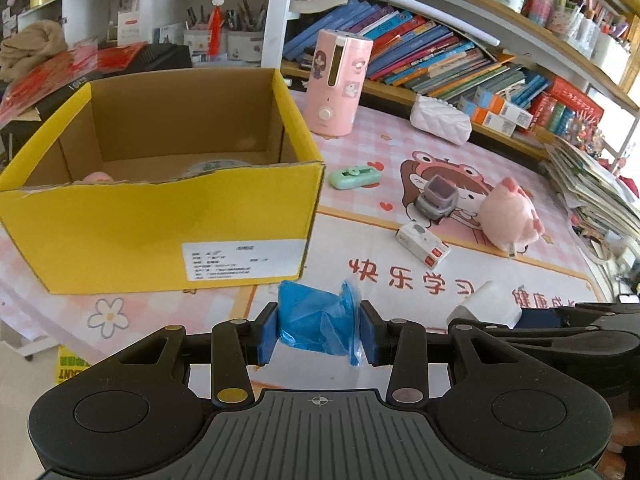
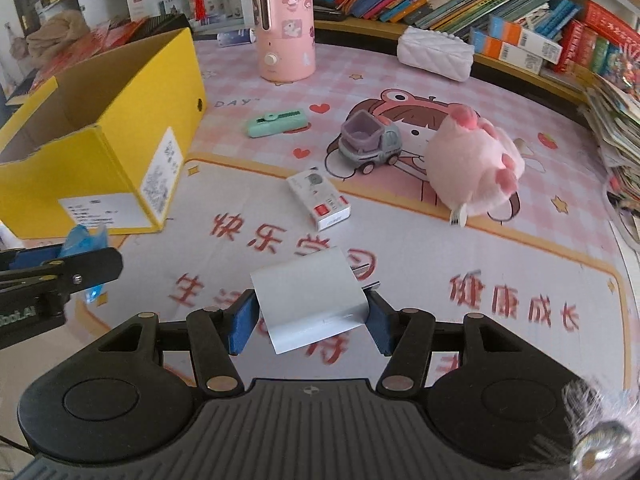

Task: Organize objects
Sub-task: 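Lift the blue bag toward the box with the left tool while the right grasps the charger, then carry the blue bag and white charger toward the yellow box with both tools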

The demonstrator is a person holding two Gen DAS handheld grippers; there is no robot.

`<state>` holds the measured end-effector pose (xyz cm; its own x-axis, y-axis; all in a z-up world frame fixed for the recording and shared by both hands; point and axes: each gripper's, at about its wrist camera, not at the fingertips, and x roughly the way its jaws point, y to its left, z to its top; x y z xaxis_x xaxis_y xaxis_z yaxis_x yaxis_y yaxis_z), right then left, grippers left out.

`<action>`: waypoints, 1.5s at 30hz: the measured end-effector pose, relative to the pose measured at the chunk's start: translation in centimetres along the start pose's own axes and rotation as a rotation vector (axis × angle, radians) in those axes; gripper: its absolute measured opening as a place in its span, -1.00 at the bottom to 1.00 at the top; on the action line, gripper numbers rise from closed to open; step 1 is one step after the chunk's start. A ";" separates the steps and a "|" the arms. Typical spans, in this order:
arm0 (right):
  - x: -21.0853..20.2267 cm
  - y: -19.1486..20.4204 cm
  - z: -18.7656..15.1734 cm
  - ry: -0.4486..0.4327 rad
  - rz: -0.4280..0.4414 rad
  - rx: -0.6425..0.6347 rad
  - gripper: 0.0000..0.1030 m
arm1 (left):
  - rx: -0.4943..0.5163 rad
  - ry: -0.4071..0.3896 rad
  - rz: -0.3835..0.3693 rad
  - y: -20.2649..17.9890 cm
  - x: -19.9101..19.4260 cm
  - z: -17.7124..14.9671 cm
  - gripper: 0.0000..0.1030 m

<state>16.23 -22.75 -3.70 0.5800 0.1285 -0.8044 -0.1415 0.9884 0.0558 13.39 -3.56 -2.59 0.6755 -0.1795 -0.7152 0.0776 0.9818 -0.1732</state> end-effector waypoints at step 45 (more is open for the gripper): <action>-7.1 20.1 -7.9 -0.064 0.127 -0.051 0.07 | -0.018 -0.102 0.099 14.5 -13.6 -6.8 -0.23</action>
<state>2.90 -4.46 -1.56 0.6047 0.2585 -0.7533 -0.2564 0.9587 0.1232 0.35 12.73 0.03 0.7500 -0.0741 -0.6573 -0.0058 0.9929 -0.1186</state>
